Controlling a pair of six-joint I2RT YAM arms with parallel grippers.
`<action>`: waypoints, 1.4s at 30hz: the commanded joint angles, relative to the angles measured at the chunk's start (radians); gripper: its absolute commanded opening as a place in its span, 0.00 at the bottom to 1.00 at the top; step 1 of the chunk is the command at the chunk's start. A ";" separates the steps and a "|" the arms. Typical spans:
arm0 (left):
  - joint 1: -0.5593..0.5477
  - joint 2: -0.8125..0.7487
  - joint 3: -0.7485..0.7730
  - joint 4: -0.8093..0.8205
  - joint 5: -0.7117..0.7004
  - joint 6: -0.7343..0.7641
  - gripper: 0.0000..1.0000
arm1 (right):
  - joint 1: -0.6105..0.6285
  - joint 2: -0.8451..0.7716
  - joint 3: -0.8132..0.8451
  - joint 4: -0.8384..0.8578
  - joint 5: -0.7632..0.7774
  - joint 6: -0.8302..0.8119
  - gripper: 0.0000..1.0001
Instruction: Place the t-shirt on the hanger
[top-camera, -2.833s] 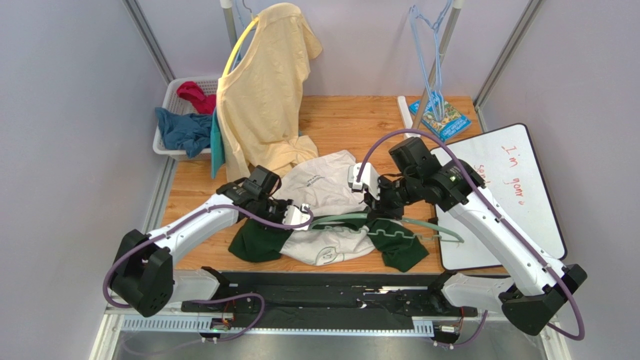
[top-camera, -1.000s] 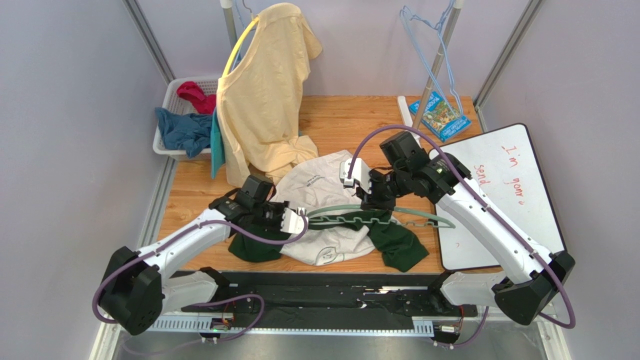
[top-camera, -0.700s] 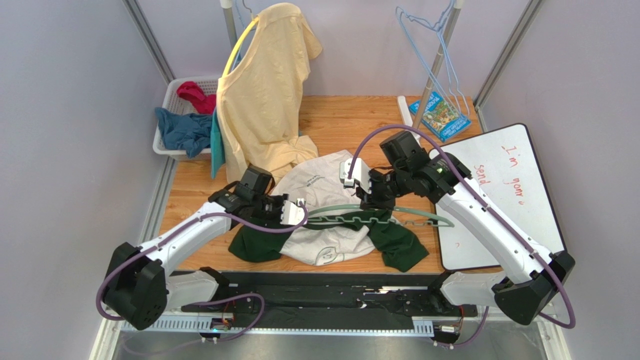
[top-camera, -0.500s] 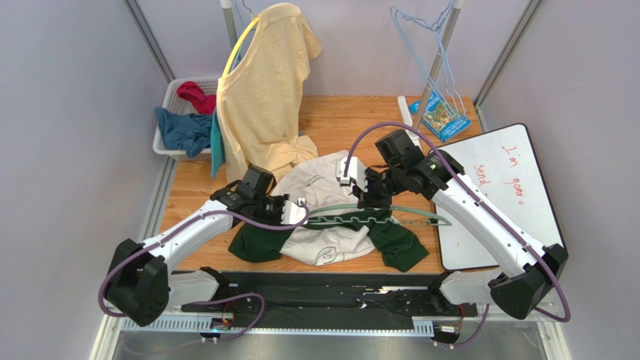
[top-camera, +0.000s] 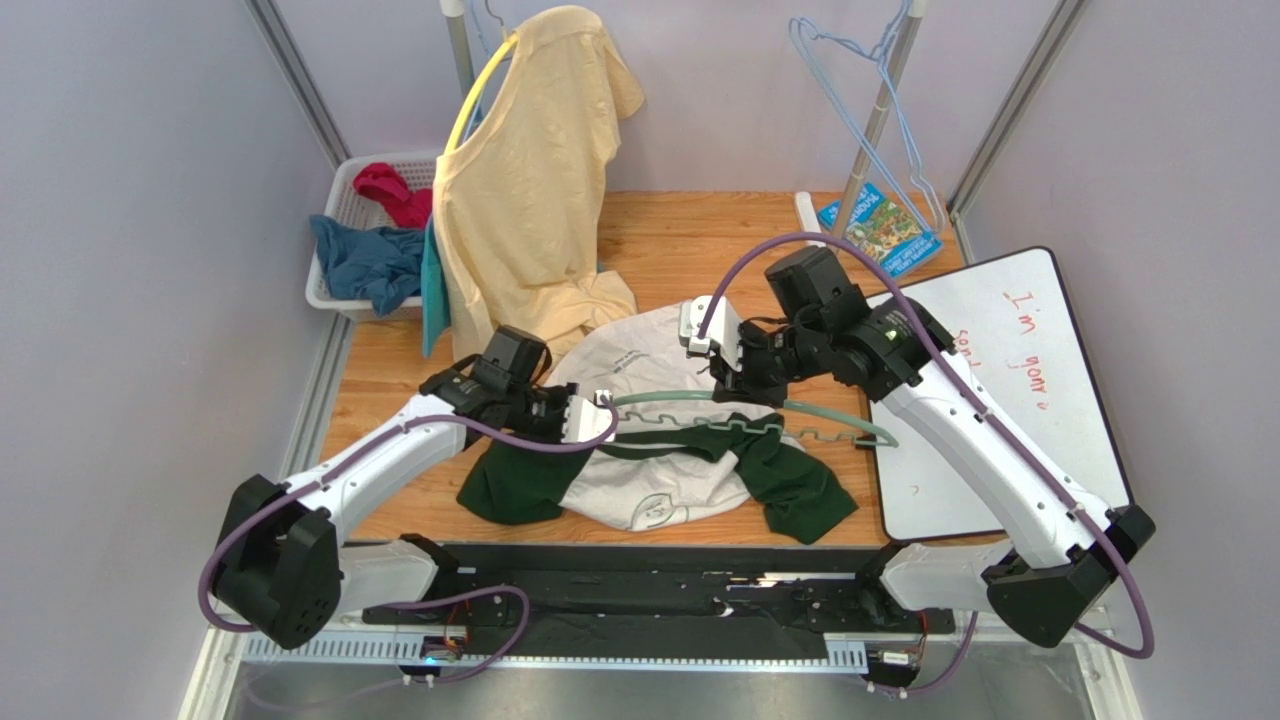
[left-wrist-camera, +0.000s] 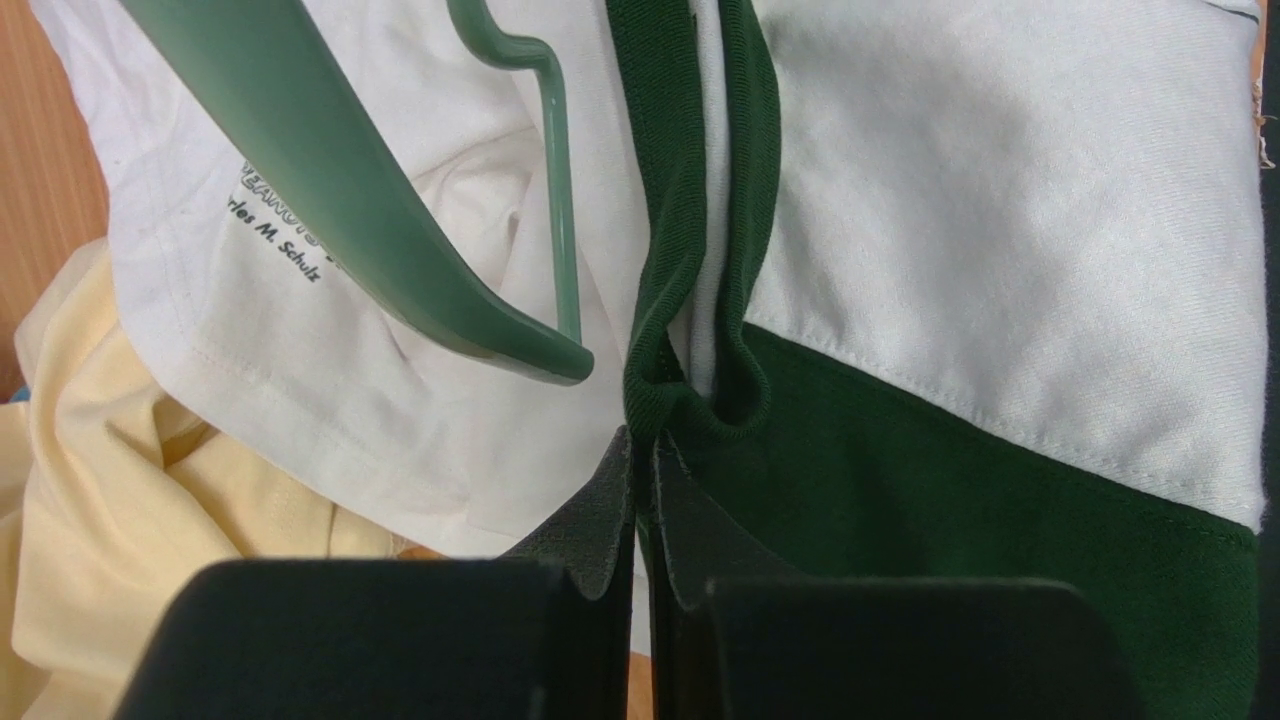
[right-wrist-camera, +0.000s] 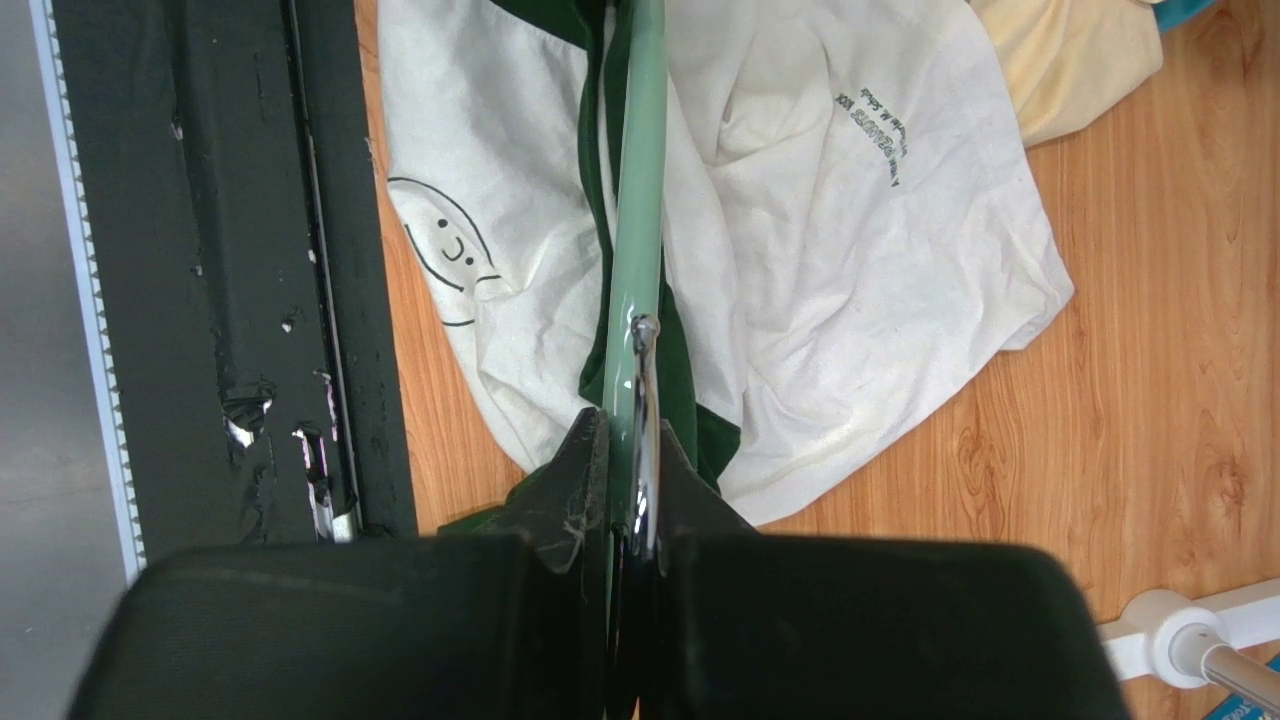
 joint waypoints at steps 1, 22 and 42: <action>0.013 0.010 0.044 -0.010 0.047 0.025 0.00 | 0.004 -0.020 0.008 0.047 -0.019 0.031 0.00; 0.046 -0.019 0.113 -0.082 0.132 0.006 0.00 | 0.002 0.075 -0.034 0.137 -0.039 -0.004 0.00; 0.046 -0.141 0.280 -0.266 0.244 -0.007 0.00 | 0.001 0.071 -0.103 0.294 -0.271 -0.052 0.00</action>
